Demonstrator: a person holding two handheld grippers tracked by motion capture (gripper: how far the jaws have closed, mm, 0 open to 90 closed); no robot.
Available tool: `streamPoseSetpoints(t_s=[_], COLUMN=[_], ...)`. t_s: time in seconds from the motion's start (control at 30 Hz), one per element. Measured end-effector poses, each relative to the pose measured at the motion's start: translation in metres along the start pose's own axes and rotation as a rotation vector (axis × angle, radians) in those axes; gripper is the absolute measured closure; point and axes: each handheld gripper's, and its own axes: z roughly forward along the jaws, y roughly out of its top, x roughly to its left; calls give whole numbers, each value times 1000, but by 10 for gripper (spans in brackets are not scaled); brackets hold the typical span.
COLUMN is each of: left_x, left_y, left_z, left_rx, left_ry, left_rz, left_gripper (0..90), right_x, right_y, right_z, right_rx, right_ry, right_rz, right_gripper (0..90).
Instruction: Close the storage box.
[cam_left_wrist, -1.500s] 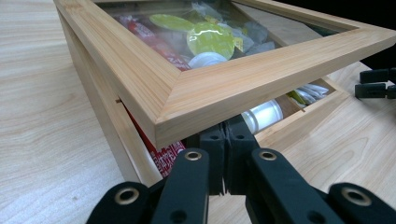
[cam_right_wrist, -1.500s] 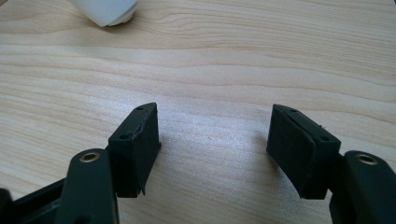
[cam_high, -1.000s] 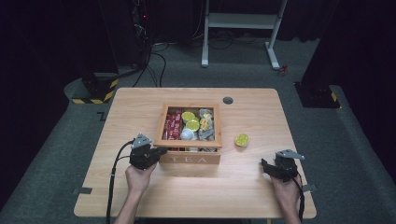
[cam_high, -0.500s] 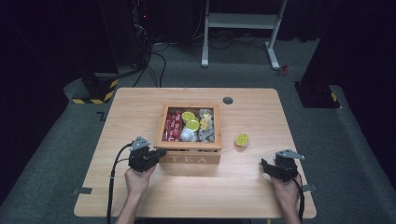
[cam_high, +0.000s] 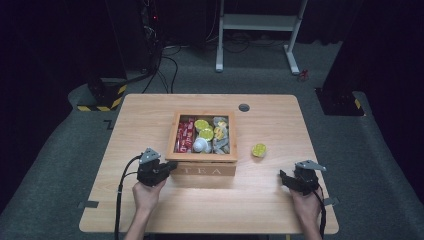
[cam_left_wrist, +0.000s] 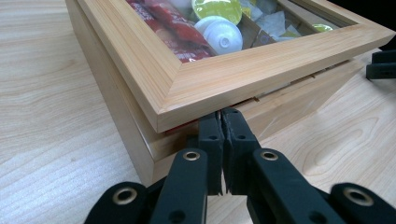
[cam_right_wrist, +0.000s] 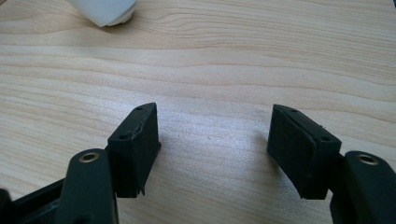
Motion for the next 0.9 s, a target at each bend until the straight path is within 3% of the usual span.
streamPoseSetpoints(t_s=[0.5, 0.63, 0.9], left_x=[2, 2, 4], left_y=[-8, -13, -13], left_z=[-4, -11, -25], left_rx=[11, -15, -53], left_ry=[1, -11, 15], left_rz=[-6, -20, -20], left_gripper=[869, 845, 788], right_x=[0, 0, 0], right_y=[0, 0, 0], right_z=[0, 0, 0], right_rx=[1, 0, 0], right_ry=[1, 0, 0], right_rz=[2, 0, 0], right_gripper=[336, 336, 335])
